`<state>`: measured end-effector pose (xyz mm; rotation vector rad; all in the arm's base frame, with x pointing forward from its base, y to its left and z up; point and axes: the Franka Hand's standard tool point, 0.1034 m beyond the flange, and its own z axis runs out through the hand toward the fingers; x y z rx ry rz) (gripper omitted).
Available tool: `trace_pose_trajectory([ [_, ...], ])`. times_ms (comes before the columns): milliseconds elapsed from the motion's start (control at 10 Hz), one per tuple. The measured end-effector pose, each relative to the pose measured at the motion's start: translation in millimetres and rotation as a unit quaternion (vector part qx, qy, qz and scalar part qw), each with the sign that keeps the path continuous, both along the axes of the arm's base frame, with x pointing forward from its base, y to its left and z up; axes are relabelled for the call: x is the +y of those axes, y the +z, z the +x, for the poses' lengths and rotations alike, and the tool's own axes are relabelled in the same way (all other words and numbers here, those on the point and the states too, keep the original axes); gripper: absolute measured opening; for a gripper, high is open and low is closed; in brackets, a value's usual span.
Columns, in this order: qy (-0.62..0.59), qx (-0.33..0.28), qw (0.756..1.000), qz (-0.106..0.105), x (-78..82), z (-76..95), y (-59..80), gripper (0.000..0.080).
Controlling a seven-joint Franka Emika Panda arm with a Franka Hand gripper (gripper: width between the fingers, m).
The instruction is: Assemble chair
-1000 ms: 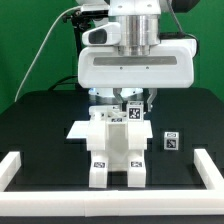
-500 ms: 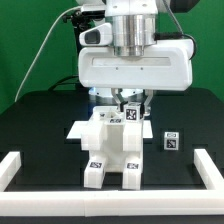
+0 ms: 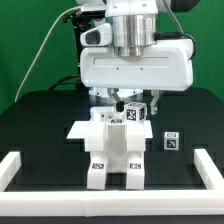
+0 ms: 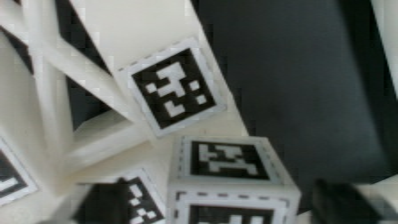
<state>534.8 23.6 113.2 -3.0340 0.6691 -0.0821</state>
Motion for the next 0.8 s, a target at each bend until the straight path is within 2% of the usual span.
trace_pose_trajectory([
  [100, 0.105, 0.001, 0.994, -0.009, -1.6, 0.1, 1.1, 0.0568],
  [200, 0.193, -0.001, 0.981, -0.013, -7.0, 0.3, 3.0, 0.0632],
  [300, 0.262, -0.003, 0.965, -0.017, -9.5, 0.3, 3.4, 0.0644],
  [400, 0.31, -0.006, 0.95, -0.021, -10.0, -1.0, 2.4, 0.0644],
  [600, 0.345, -0.012, 0.938, -0.027, -12.7, -3.8, 0.8, 0.0649],
  [800, 0.438, -0.01, 0.898, -0.039, -11.2, -3.8, 0.5, 0.0649],
])
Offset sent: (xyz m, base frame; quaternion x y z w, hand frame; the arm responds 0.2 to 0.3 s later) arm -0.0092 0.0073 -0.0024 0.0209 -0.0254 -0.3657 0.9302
